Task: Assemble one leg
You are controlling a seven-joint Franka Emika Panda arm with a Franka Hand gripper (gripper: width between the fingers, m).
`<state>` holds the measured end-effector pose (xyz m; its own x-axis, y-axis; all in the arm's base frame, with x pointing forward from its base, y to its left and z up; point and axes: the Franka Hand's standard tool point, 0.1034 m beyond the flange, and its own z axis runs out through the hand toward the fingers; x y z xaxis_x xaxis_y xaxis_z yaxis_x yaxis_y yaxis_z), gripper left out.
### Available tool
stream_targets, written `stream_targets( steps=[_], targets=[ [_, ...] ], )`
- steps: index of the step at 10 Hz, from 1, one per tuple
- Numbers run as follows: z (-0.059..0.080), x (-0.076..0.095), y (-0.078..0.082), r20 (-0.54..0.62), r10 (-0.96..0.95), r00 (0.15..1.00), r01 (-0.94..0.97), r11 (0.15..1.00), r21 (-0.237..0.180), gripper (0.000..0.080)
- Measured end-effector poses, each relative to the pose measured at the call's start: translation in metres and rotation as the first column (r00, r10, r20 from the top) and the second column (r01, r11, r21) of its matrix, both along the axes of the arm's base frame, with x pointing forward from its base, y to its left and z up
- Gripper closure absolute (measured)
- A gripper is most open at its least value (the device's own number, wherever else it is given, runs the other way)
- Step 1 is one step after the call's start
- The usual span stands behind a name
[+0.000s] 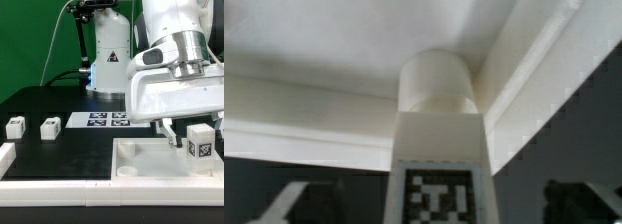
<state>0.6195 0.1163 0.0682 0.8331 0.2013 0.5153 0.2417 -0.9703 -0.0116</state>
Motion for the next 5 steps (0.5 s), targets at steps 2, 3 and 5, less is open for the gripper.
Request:
stream_targets(
  steps=[2, 3, 5],
  targets=[
    [0.0000, 0.0000, 0.0000, 0.000, 0.000, 1.000, 0.000, 1.000, 0.000, 0.0157],
    [0.0000, 0.0000, 0.0000, 0.000, 0.000, 1.000, 0.000, 1.000, 0.000, 0.0152],
    [0.0068, 0.0043, -0.0021, -0.017, -0.001, 1.000, 0.001, 1.000, 0.000, 0.0150]
  ],
)
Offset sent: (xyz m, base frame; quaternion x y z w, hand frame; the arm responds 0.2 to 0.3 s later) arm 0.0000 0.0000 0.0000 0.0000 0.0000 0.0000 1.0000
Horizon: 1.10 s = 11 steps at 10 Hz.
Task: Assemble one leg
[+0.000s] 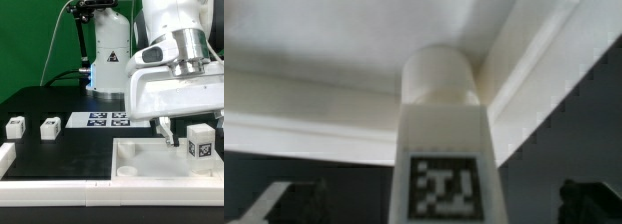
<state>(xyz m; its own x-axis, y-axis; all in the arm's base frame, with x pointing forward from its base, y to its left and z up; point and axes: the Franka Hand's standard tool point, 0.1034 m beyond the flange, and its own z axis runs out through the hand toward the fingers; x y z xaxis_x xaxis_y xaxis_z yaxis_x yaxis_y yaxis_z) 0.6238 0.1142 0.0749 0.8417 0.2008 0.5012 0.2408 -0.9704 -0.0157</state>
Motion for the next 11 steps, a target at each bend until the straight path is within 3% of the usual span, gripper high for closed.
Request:
stream_targets(
  steps=[3, 5, 7, 9, 11],
  targets=[
    [0.016, 0.006, -0.009, -0.027, -0.003, 1.000, 0.003, 1.000, -0.002, 0.0150],
    [0.014, 0.004, -0.006, -0.050, 0.002, 0.999, -0.002, 1.000, -0.002, 0.0150],
    [0.010, -0.004, 0.001, -0.209, 0.017, 0.978, -0.016, 1.000, 0.004, 0.0150],
    [0.010, -0.001, 0.000, -0.354, 0.031, 0.935, -0.033, 0.999, 0.002, 0.0150],
    [0.019, 0.016, -0.001, -0.417, 0.033, 0.908, -0.037, 0.999, -0.002, 0.0150]
  ],
)
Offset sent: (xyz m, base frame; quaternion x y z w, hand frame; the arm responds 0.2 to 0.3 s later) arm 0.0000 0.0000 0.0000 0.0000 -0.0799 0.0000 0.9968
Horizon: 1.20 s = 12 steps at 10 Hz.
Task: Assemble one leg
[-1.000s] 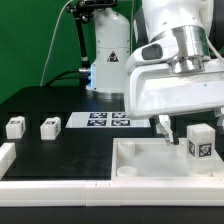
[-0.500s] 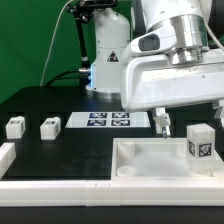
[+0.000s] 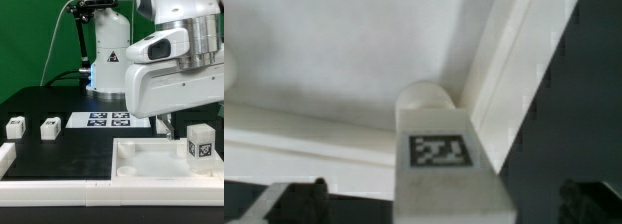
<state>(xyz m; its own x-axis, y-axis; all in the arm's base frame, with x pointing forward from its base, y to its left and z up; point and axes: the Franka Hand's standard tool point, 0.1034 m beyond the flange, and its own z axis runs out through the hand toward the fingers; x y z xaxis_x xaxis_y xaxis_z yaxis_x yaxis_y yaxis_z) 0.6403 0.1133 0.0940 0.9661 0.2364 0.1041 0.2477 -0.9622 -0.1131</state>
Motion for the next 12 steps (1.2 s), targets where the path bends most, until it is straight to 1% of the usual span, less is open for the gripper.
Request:
stream_targets(
  steps=[3, 6, 7, 8, 9, 10, 12],
  targets=[
    [0.0011, 0.0059, -0.0009, 0.042, -0.011, 0.999, 0.011, 1.000, 0.002, 0.0150],
    [-0.0015, 0.0051, -0.0001, 0.054, -0.009, 0.999, 0.009, 1.000, 0.002, 0.0173],
    [-0.0015, 0.0051, -0.0001, 0.054, -0.009, 0.999, 0.009, 1.000, 0.002, 0.0351],
    [-0.0015, 0.0051, -0.0001, 0.054, -0.009, 0.999, 0.009, 1.000, 0.002, 0.0485],
    [-0.0015, 0.0051, 0.0000, 0.053, -0.015, 0.998, 0.015, 1.000, 0.004, 0.0485],
    [-0.0016, 0.0051, -0.0001, 0.050, -0.034, 0.998, 0.034, 0.999, 0.007, 0.0510],
    [-0.0016, 0.0051, 0.0000, 0.049, -0.044, 0.998, 0.044, 0.999, 0.009, 0.0510]
  ],
)
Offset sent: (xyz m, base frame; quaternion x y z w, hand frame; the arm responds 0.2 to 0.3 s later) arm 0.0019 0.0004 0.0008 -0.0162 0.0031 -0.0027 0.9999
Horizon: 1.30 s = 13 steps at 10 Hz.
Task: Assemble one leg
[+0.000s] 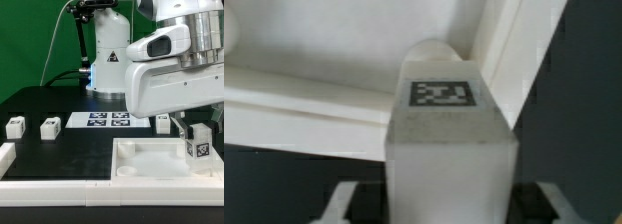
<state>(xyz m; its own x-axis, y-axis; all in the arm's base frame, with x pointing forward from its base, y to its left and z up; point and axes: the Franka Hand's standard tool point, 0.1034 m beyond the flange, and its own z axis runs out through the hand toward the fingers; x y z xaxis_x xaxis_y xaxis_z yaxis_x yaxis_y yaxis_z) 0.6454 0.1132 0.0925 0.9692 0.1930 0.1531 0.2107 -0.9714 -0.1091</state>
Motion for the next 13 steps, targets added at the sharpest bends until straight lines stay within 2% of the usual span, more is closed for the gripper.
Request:
stream_targets(
  steps=[2, 4, 6, 8, 11, 13],
  targets=[
    [0.000, 0.000, -0.001, -0.031, -0.193, 0.981, 0.194, 0.981, 0.024, 0.0510],
    [-0.002, -0.001, -0.004, -0.077, -0.468, 0.880, 0.471, 0.881, 0.035, 0.0509],
    [-0.003, 0.000, -0.010, -0.138, -0.693, 0.708, 0.703, 0.709, 0.049, 0.0509],
    [-0.004, 0.000, -0.011, -0.155, -0.793, 0.590, 0.805, 0.592, 0.037, 0.0509],
    [-0.004, -0.004, -0.010, -0.186, -0.919, 0.348, 0.935, 0.354, 0.002, 0.0508],
    [-0.004, -0.004, -0.010, -0.187, -0.924, 0.333, 0.941, 0.339, 0.000, 0.0508]
  ],
)
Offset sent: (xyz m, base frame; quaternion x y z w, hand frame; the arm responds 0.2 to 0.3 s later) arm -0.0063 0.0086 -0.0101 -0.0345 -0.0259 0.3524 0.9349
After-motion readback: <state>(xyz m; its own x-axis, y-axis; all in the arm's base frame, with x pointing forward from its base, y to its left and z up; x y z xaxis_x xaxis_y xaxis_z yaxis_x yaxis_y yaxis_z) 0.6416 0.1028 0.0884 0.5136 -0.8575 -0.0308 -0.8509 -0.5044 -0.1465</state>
